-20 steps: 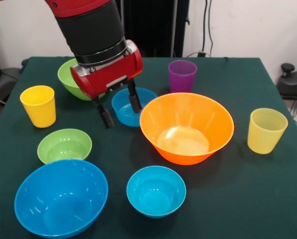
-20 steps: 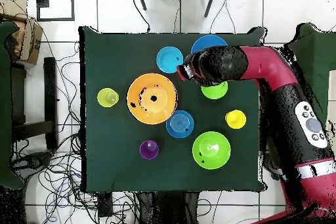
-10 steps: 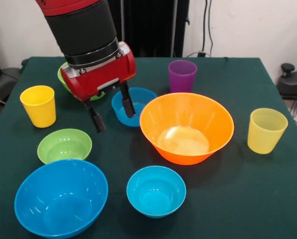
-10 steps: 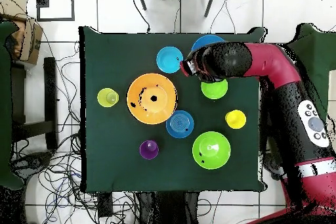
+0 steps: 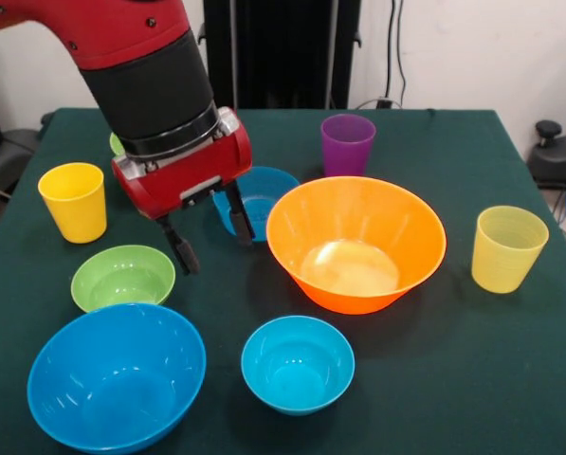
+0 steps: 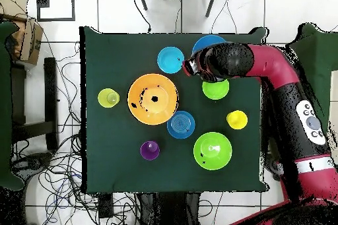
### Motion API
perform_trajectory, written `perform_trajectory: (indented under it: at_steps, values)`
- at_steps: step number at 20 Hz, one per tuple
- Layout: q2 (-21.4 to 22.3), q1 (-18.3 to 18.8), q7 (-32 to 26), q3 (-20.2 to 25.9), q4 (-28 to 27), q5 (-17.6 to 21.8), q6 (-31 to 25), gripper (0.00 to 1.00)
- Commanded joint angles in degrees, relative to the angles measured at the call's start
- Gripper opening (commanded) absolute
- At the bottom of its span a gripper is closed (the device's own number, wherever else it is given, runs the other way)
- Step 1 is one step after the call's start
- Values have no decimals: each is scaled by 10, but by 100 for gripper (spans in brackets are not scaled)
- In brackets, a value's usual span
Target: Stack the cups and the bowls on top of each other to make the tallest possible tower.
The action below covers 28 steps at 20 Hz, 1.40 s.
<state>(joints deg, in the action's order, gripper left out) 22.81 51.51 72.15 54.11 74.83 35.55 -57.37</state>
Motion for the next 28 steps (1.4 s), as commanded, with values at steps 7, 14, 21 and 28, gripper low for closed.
perform_trajectory:
  at_steps: [7, 14, 21, 28]
  values:
    - [-43, 6, -153, -29, -27, 46, 27, 100]
    - [-7, 5, -150, -30, -31, 30, -34, 100]
    - [36, -2, -140, -35, -33, 19, -87, 100]
    - [30, 1, -139, -34, -28, 28, -57, 100]
